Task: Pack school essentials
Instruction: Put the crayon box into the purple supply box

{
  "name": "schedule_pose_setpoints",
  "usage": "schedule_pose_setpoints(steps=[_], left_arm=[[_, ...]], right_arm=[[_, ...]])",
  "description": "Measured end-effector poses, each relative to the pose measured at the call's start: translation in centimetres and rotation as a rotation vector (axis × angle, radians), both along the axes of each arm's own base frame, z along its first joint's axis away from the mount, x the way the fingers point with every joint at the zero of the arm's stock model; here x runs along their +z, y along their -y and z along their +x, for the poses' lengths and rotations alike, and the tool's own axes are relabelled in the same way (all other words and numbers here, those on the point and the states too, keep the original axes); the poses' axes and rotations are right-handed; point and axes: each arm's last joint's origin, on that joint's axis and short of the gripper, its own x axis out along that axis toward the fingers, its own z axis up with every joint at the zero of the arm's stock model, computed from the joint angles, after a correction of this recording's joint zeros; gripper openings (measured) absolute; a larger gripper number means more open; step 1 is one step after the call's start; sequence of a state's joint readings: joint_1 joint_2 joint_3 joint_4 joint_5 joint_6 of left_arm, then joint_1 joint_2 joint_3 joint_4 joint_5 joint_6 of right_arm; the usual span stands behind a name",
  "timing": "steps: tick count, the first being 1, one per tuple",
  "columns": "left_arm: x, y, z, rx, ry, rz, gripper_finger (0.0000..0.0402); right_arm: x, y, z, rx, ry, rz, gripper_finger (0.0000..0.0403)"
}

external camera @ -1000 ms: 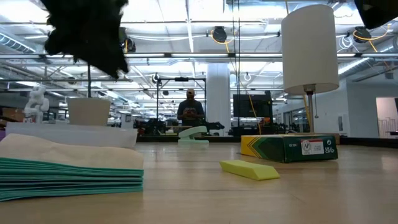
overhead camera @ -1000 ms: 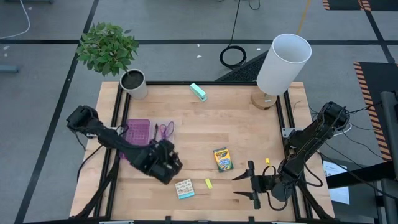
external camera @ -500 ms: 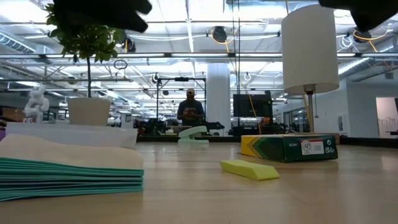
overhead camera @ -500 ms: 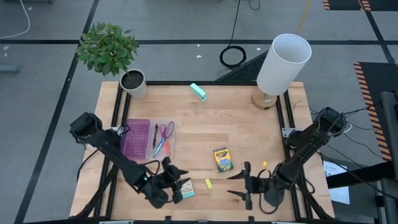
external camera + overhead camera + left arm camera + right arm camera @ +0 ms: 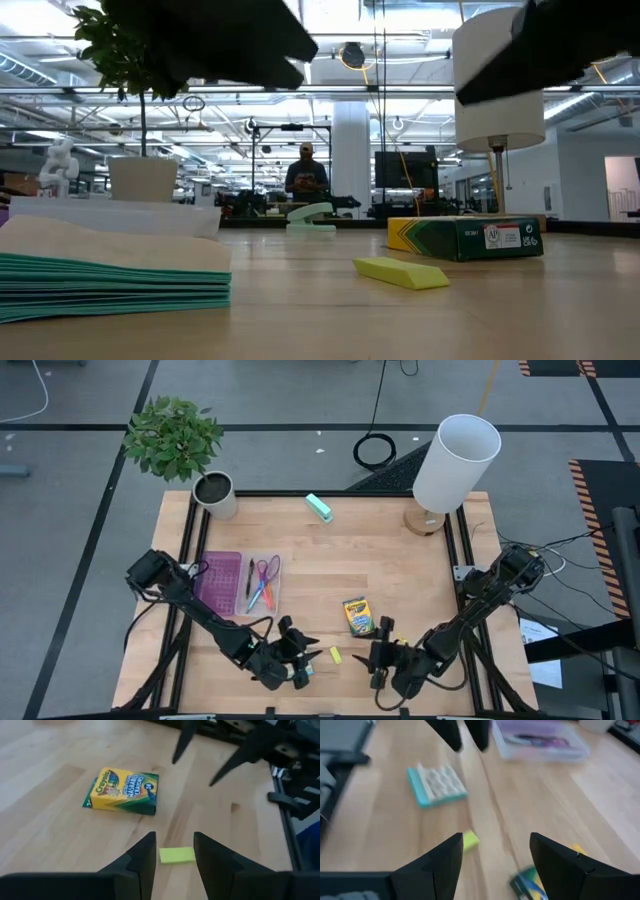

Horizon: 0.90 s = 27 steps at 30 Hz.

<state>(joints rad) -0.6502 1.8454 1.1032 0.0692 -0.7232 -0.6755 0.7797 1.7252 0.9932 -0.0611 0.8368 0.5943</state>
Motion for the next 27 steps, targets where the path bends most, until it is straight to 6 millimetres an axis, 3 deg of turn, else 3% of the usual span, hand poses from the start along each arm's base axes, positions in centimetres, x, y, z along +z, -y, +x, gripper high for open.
schedule_pose_setpoints(steps=[7,15,22,27], left_arm=[[0.0,-0.3,0.2,0.003,0.001,0.008,0.0134],[0.5,-0.1,0.5,0.005,0.052,-0.028,0.0134],[0.7,-0.7,1.0,0.019,0.050,0.013,0.0134],[1.5,-0.6,3.1,0.008,0.049,0.075,0.0134]], right_arm=[[-0.9,1.8,-1.1,-0.135,-0.115,-0.041,0.0224],[-3.4,3.5,-2.9,-0.248,-0.136,0.008,0.0224],[-3.9,3.8,-3.2,-0.236,-0.150,-0.016,0.0224],[-3.9,3.6,-3.1,-0.185,-0.184,-0.038,0.0224]])
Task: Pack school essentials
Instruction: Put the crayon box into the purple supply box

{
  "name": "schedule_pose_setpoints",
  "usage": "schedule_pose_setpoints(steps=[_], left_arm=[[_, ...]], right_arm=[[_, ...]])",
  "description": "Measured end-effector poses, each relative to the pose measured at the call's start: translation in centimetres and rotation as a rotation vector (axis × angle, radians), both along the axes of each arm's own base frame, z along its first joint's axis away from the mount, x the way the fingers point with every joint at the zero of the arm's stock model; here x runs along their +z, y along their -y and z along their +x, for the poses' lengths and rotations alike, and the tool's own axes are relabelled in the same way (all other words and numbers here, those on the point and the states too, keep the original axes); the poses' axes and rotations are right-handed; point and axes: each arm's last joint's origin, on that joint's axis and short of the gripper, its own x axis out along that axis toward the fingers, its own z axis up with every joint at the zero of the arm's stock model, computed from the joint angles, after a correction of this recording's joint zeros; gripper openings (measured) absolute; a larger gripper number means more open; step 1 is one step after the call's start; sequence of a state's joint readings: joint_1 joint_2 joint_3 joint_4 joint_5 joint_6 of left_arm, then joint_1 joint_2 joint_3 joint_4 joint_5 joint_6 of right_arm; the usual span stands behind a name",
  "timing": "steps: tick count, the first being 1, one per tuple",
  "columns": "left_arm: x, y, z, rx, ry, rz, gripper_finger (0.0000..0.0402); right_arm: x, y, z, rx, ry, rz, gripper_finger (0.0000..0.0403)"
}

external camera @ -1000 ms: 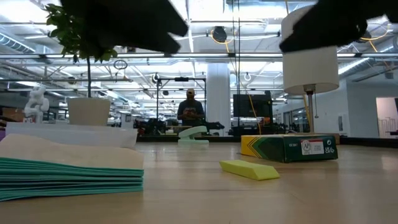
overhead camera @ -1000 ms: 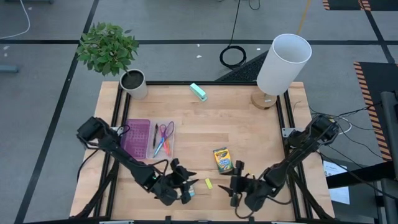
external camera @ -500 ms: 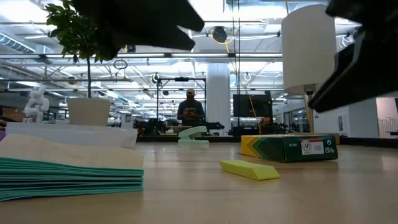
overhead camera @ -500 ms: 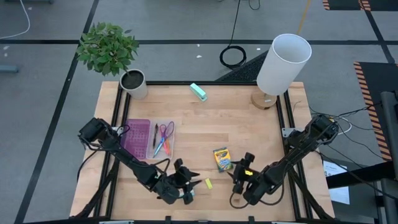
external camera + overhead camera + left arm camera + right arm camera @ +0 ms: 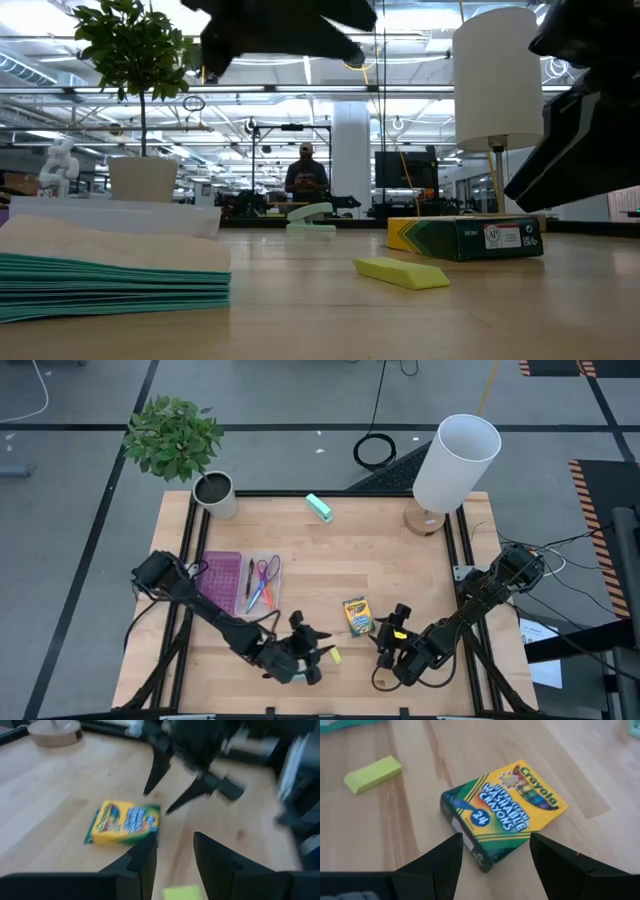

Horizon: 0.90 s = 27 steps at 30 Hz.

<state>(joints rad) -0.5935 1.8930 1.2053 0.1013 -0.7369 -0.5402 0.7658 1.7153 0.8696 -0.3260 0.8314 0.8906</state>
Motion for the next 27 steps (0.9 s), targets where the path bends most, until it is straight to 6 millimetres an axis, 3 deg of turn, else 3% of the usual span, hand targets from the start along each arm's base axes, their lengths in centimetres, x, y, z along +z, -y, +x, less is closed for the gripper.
schedule_pose_setpoints(steps=[6,12,22,27], left_arm=[[-0.9,-0.3,3.7,0.034,-0.199,0.142,0.0134],[-0.4,-3.5,6.6,0.032,-0.316,0.101,0.0134],[-0.6,-10.7,9.0,0.006,-0.417,0.050,0.0134],[-0.9,-12.3,8.9,0.038,-0.476,0.052,0.0134]], right_arm=[[0.0,-0.1,0.0,0.022,-0.023,0.005,0.0224],[-0.3,-0.4,-0.2,0.094,-0.115,0.064,0.0224],[-0.4,-0.6,-0.3,0.102,-0.138,0.129,0.0224],[-0.3,-0.8,-0.2,0.086,-0.118,0.159,0.0224]])
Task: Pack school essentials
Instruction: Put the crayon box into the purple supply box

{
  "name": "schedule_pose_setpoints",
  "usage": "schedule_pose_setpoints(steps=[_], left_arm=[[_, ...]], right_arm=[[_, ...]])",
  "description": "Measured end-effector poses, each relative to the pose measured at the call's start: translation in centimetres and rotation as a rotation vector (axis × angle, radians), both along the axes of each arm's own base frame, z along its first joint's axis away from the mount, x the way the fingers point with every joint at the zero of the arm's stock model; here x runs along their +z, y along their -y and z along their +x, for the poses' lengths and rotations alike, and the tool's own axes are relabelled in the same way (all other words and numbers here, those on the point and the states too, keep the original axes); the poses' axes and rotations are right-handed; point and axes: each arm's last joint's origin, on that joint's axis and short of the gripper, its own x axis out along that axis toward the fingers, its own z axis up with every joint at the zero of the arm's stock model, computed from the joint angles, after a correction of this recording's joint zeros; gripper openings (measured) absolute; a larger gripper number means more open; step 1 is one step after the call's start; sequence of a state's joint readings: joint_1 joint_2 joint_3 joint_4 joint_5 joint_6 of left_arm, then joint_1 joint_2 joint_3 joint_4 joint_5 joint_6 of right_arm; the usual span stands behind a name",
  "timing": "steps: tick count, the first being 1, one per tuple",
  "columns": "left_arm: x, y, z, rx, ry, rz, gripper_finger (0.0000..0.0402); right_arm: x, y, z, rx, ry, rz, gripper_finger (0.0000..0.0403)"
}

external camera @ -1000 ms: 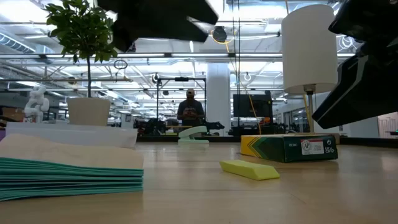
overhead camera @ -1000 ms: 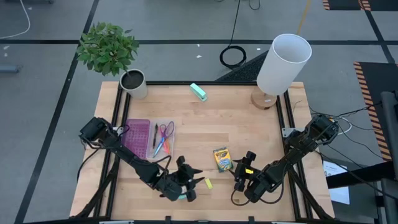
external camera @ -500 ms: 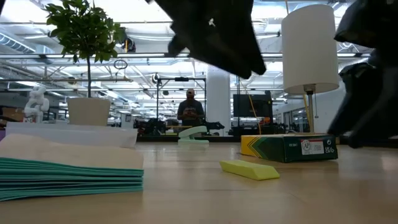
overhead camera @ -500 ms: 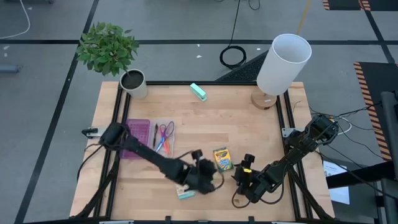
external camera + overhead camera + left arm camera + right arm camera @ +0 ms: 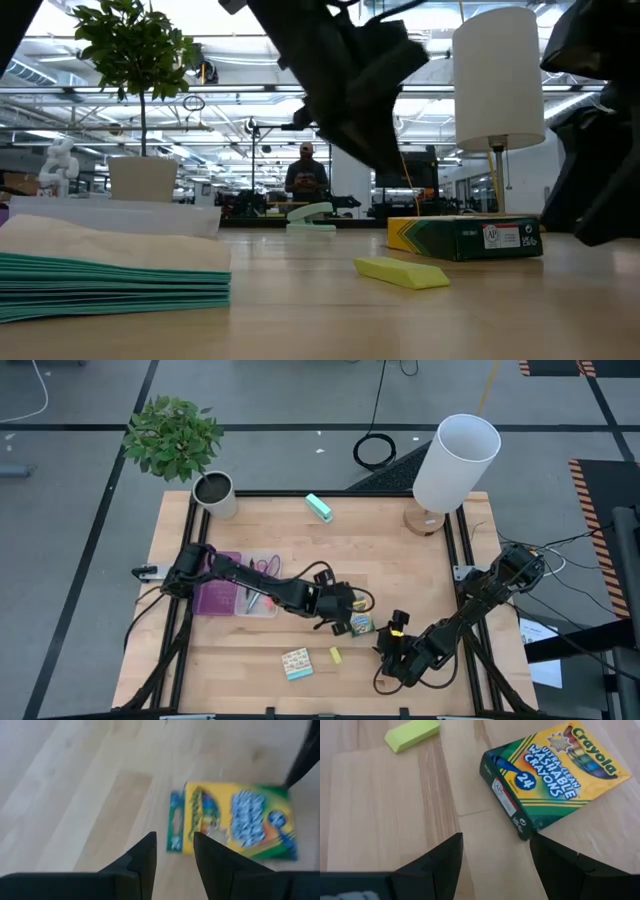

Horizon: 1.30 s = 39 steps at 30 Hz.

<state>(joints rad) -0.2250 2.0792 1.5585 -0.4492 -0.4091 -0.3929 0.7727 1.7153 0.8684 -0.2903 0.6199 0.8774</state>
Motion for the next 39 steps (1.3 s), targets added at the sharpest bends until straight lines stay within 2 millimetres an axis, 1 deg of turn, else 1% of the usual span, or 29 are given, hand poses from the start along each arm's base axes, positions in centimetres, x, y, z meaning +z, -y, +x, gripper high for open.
schedule_pose_setpoints(steps=[5,8,14,18,21,27,32,36,39], left_arm=[[-0.5,-0.6,-0.7,0.059,-0.078,0.000,0.0134],[-0.6,-0.6,-0.9,0.075,-0.087,0.017,0.0134],[-1.9,-0.7,-0.6,0.064,0.006,0.007,0.0134],[-2.9,-0.7,-0.6,0.032,0.068,0.006,0.0134],[-3.6,-0.9,-0.8,0.022,0.091,0.012,0.0134],[-4.8,-2.0,-1.1,0.073,0.128,-0.032,0.0134],[-5.5,-1.9,-0.9,0.055,0.170,-0.067,0.0134],[-6.1,-1.8,-0.6,0.039,0.184,-0.087,0.0134],[-6.2,-1.8,-0.6,0.014,0.176,-0.107,0.0134]], right_arm=[[0.1,-0.3,0.1,0.019,-0.001,0.048,0.0224],[0.1,-0.4,0.2,0.022,0.005,0.059,0.0224],[0.2,-0.5,0.4,0.021,0.024,0.072,0.0224],[0.2,-0.4,0.4,-0.002,0.061,0.045,0.0224],[-0.2,-0.1,0.3,-0.015,0.086,0.042,0.0224],[-1.6,0.5,-0.4,0.000,0.121,0.108,0.0224],[-2.5,1.1,-0.9,0.026,0.185,0.152,0.0224],[-2.8,1.4,-1.1,0.046,0.244,0.186,0.0224],[-3.0,1.7,-1.2,0.049,0.251,0.189,0.0224]])
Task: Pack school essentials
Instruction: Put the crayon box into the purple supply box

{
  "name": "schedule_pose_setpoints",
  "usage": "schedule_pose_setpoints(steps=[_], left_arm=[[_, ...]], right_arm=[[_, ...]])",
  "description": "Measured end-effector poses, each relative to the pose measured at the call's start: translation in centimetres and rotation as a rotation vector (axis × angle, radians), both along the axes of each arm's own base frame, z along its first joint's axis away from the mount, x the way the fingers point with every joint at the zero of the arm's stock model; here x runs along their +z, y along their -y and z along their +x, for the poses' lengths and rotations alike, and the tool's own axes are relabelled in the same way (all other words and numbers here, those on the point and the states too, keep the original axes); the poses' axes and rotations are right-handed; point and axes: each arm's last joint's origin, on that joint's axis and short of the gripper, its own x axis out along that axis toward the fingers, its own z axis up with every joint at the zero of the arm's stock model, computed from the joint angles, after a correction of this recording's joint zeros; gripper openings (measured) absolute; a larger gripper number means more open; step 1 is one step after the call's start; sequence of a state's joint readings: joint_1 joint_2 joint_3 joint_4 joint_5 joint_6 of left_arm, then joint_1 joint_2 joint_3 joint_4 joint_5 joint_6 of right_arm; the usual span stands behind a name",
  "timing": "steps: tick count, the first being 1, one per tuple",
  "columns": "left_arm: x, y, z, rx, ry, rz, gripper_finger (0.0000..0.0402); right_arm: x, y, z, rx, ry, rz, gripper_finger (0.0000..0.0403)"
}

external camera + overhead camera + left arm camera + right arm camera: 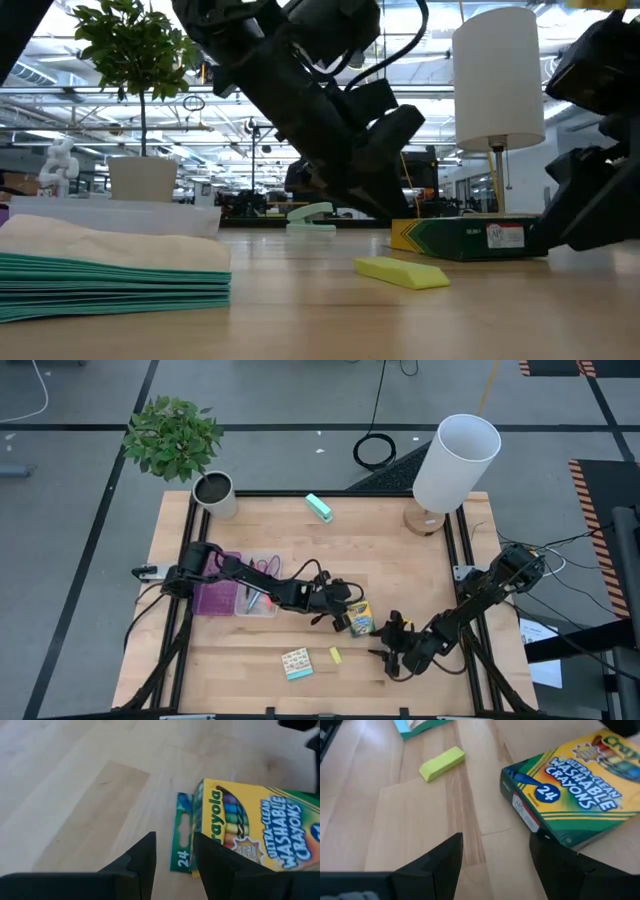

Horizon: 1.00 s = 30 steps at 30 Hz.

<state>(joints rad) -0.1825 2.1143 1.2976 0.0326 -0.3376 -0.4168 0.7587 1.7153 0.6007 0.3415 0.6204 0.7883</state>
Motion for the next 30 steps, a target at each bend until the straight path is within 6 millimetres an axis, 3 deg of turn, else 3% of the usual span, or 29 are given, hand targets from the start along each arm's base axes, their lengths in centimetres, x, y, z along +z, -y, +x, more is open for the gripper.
schedule_pose_setpoints(steps=[10,18,30], left_arm=[[-0.1,0.4,0.0,-0.071,-0.007,-0.034,0.0133],[1.9,0.8,-0.6,-0.042,-0.002,0.005,0.0133],[0.8,1.3,-0.7,-0.174,-0.069,-0.168,0.0133]], right_arm=[[-0.4,0.4,-0.4,-0.005,-0.020,-0.009,0.0224],[-0.5,0.4,-0.4,0.049,-0.043,-0.036,0.0224],[-0.5,0.4,-0.4,0.052,-0.050,-0.041,0.0203]])
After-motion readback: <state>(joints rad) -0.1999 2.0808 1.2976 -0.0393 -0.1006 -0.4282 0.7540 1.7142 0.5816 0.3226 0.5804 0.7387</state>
